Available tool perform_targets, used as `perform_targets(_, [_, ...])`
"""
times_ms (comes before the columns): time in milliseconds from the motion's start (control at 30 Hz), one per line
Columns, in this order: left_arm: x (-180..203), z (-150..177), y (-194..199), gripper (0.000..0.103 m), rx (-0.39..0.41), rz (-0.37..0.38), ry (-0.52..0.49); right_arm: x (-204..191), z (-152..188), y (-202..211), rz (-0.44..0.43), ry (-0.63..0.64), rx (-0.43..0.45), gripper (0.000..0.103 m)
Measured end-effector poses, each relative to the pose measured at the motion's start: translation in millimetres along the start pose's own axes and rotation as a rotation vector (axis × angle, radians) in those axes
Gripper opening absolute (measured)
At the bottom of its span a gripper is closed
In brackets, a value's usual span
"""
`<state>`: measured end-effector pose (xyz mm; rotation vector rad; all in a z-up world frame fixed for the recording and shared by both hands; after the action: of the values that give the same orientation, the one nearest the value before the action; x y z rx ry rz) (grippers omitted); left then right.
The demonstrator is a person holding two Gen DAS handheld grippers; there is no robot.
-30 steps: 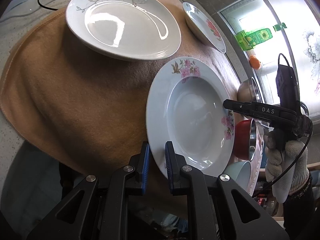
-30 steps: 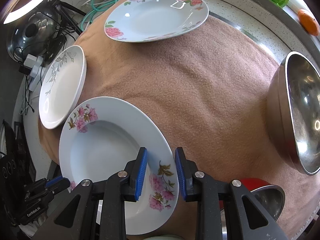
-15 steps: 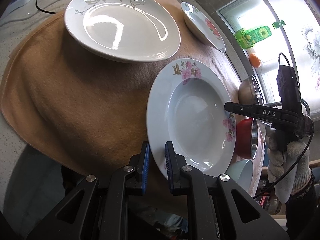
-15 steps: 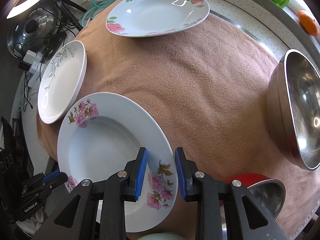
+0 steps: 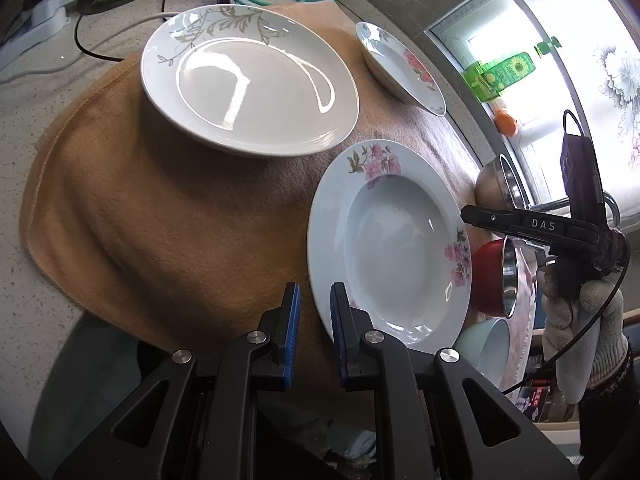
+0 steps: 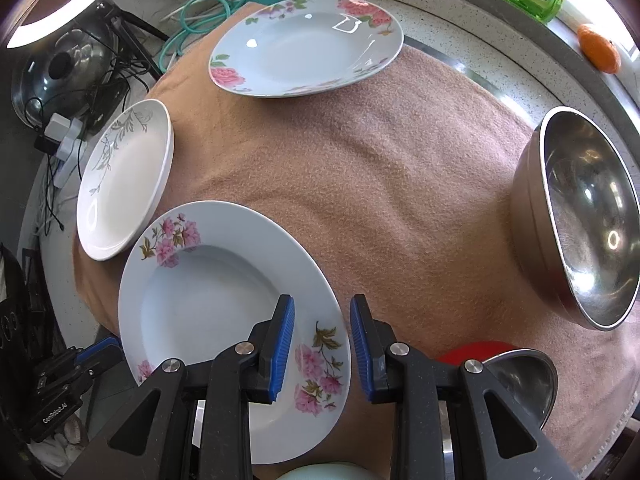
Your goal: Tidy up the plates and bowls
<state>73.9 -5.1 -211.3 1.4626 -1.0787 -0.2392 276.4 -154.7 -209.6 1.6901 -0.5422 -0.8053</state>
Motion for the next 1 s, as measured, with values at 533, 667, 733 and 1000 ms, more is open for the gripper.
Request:
perform_targets(533, [-28.5,-37.8,49.5,0.014,0.089,0.001,-0.088,-19.7,19.4,54.7,0.014,-0.106,0.188,0.038])
perform_targets(667, [-37.6,-49.4,64.4,0.013,0.112,0.007,-0.114,-29.6,27.5,63.5,0.017,-0.134,0.240,0.038])
perform_targets(733, [-39.7,-57.1,71.6,0.013,0.124,0.010,-0.131,-33.7,30.5,68.8,0.013,-0.161,0.276,0.038])
perform_targets(1000, [-46.7,-89.9,99.9,0.015,0.180,0.016,-0.208,-54.5,37.5,90.7,0.007,-0.248,0.417,0.038])
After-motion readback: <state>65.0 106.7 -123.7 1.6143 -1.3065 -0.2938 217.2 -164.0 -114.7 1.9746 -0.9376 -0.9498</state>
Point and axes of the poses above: each gripper's, at about its wrist camera, not at the fingertips, and y roughly against the way its jaws point, x to its right, z to its underside, the point moved 3 cm from there along -y, roughly the way its jaws point, and after that the axes turned 5 degrees about -z, right-handed, at the moved point
